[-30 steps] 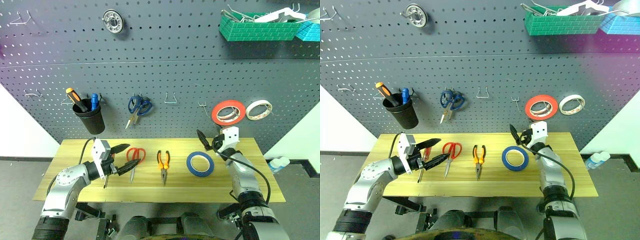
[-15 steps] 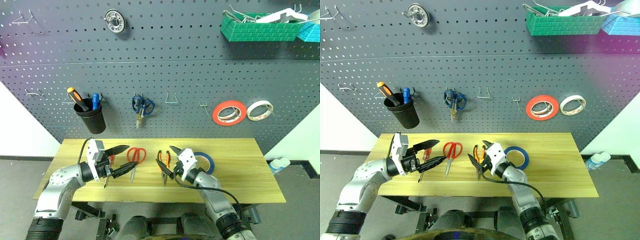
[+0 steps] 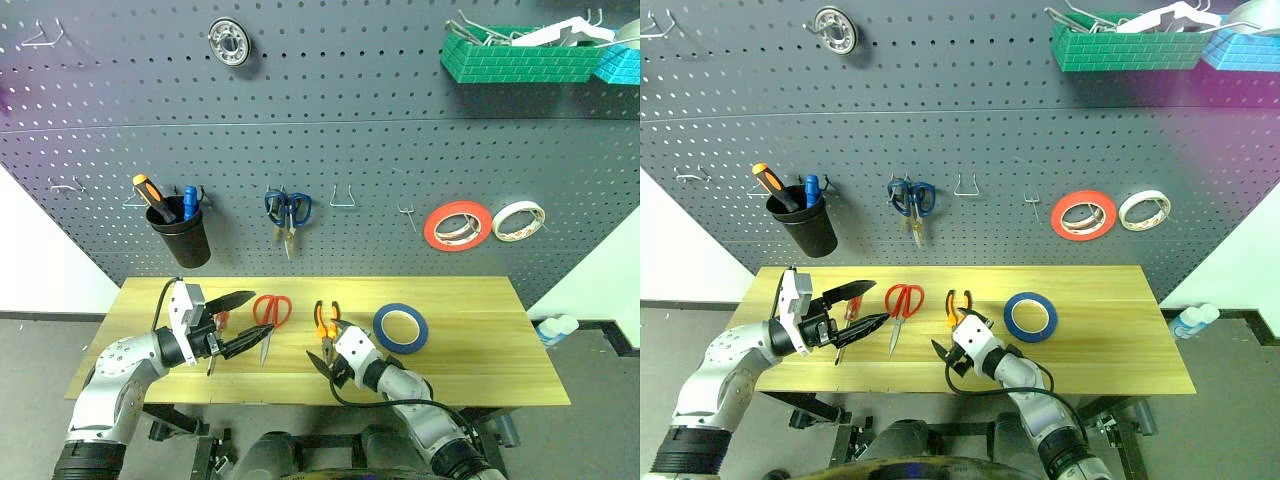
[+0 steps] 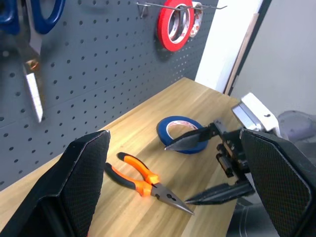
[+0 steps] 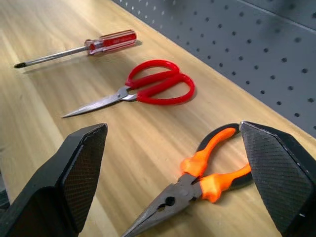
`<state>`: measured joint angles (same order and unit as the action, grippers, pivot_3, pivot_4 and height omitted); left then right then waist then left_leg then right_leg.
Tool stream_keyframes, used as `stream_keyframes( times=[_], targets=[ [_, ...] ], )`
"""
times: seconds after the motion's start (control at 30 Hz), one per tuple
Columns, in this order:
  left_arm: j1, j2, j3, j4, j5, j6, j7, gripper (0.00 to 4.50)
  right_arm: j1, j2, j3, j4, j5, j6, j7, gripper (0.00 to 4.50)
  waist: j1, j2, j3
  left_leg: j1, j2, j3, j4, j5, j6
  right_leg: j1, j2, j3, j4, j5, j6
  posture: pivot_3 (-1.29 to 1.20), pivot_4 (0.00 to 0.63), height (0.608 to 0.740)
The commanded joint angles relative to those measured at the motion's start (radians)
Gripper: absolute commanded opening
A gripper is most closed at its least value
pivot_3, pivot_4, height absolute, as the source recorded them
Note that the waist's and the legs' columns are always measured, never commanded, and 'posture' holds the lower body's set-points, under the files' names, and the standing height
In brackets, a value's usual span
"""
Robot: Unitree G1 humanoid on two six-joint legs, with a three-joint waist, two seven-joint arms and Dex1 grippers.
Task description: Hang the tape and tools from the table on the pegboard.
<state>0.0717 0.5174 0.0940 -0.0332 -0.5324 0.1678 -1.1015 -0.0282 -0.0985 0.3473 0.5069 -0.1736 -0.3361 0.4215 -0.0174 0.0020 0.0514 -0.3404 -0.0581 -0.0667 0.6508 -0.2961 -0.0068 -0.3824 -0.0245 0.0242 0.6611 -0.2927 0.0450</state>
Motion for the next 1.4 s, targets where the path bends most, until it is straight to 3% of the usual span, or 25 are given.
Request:
stream_keyframes(
  times=[0.03, 0.43, 0.47, 0.57, 0.63, 0.7, 0.77, 0.8, 0.87, 0.93, 1.07, 1.23, 1.4],
  targets=[
    [-0.006, -0.002, 0.02, -0.003, -0.01, -0.021, -0.005, 4.42, -0.017, 0.016, 0.001, -0.007, 0.026, -0.035, 0.014, 4.5, 0.0, -0.001, 0.0, 0.0, 0.0, 0.0, 0.0, 0.0, 0.0, 0.0, 0.0, 0.0, 0.0, 0.0, 0.0, -0.04, 0.0, 0.734],
    [-0.02, -0.009, 0.013, 0.018, -0.01, -0.021, -0.02, 4.42, -0.013, 0.045, -0.059, -0.104, 0.179, 0.005, 0.082, 4.5, -0.001, -0.002, 0.0, 0.0, 0.0, 0.0, 0.0, 0.0, 0.0, 0.0, 0.0, 0.0, 0.0, 0.0, 0.0, -0.05, 0.0, 0.734],
    [-0.022, -0.011, 0.012, 0.02, -0.01, -0.021, -0.021, 4.42, -0.02, 0.014, -0.078, -0.129, 0.222, 0.027, 0.135, 4.5, 0.0, -0.001, 0.0, 0.0, 0.0, 0.0, 0.0, 0.0, 0.0, 0.0, 0.0, 0.0, 0.0, 0.0, 0.0, -0.05, 0.0, 0.734],
    [-0.026, -0.014, 0.01, 0.025, -0.012, -0.011, -0.024, 4.42, -0.136, -0.374, -0.346, -0.07, 0.511, 0.096, 0.559, 4.5, 0.008, 0.013, 0.01, 0.0, 0.0, 0.0, 0.003, 0.0, 0.0, 0.003, -0.001, 0.0, -0.005, 0.0, 0.001, -0.05, 0.0, 0.734],
    [-0.029, -0.016, 0.01, 0.028, -0.011, -0.008, -0.025, 4.42, -0.134, -0.445, -0.351, -0.073, 0.554, 0.095, 0.666, 4.5, 0.015, 0.019, 0.012, -0.001, -0.004, 0.003, 0.007, 0.0, 0.005, 0.006, -0.007, 0.0, -0.014, 0.004, 0.011, -0.05, 0.0, 0.734],
    [-0.03, -0.018, 0.009, 0.029, -0.011, -0.007, -0.024, 4.42, -0.071, -0.446, -0.311, -0.148, 0.568, 0.102, 0.728, 4.5, 0.001, -0.005, 0.003, -0.001, -0.002, 0.005, 0.008, -0.005, 0.013, 0.011, -0.006, 0.001, -0.014, 0.004, 0.012, -0.05, 0.0, 0.734],
    [-0.032, -0.018, 0.008, 0.032, -0.01, -0.008, -0.026, 4.42, 0.022, -0.436, -0.279, -0.263, 0.577, 0.109, 0.758, 4.5, -0.006, -0.027, -0.004, 0.002, 0.004, 0.005, 0.0, -0.006, 0.014, 0.01, 0.001, 0.0, -0.014, 0.003, 0.009, -0.05, 0.0, 0.734],
    [-0.033, -0.019, 0.007, 0.033, -0.009, -0.008, -0.027, 4.42, 0.056, -0.432, -0.271, -0.309, 0.578, 0.114, 0.766, 4.5, -0.005, -0.029, -0.005, 0.002, 0.007, 0.004, -0.003, -0.006, 0.014, 0.01, 0.004, 0.0, -0.014, 0.001, 0.006, -0.05, 0.0, 0.734],
    [-0.035, -0.02, 0.005, 0.033, -0.005, -0.011, -0.028, 4.42, 0.125, -0.427, -0.259, -0.396, 0.573, 0.12, 0.757, 4.5, 0.0, -0.012, -0.001, 0.001, 0.013, 0.004, -0.002, -0.01, 0.007, 0.004, 0.009, 0.0, -0.012, 0.001, 0.002, -0.05, 0.0, 0.734],
    [-0.035, -0.021, 0.007, 0.032, -0.01, -0.006, -0.028, 4.42, 0.178, -0.431, -0.238, -0.475, 0.597, 0.153, 0.773, 4.5, 0.004, 0.006, -0.005, -0.012, 0.011, 0.009, 0.0, -0.01, 0.006, -0.009, 0.007, 0.003, -0.01, 0.002, 0.002, -0.05, 0.0, 0.734],
    [-0.034, -0.021, 0.009, 0.028, -0.009, -0.01, -0.027, 4.42, 0.236, -0.434, -0.236, -0.547, 0.575, 0.166, 0.736, 4.5, 0.008, -0.001, -0.006, -0.014, 0.011, 0.009, 0.004, -0.01, 0.006, -0.011, 0.007, 0.003, -0.007, 0.003, 0.003, -0.05, 0.0, 0.734],
    [-0.031, -0.021, 0.011, 0.025, -0.009, -0.012, -0.027, 4.42, 0.209, -0.432, -0.25, -0.524, 0.578, 0.188, 0.716, 4.5, 0.006, -0.001, -0.004, -0.014, 0.011, 0.009, 0.012, -0.01, 0.006, -0.007, 0.007, 0.003, -0.008, 0.003, 0.002, -0.05, 0.0, 0.734],
    [-0.037, -0.026, 0.015, 0.025, -0.019, 0.0, -0.02, 4.42, 0.047, -0.429, -0.333, -0.315, 0.565, 0.2, 0.649, 4.5, 0.005, -0.001, -0.004, -0.014, 0.011, 0.011, 0.015, -0.01, 0.006, -0.005, 0.007, 0.004, -0.009, 0.005, 0.001, -0.05, 0.0, 0.734]
  ],
)
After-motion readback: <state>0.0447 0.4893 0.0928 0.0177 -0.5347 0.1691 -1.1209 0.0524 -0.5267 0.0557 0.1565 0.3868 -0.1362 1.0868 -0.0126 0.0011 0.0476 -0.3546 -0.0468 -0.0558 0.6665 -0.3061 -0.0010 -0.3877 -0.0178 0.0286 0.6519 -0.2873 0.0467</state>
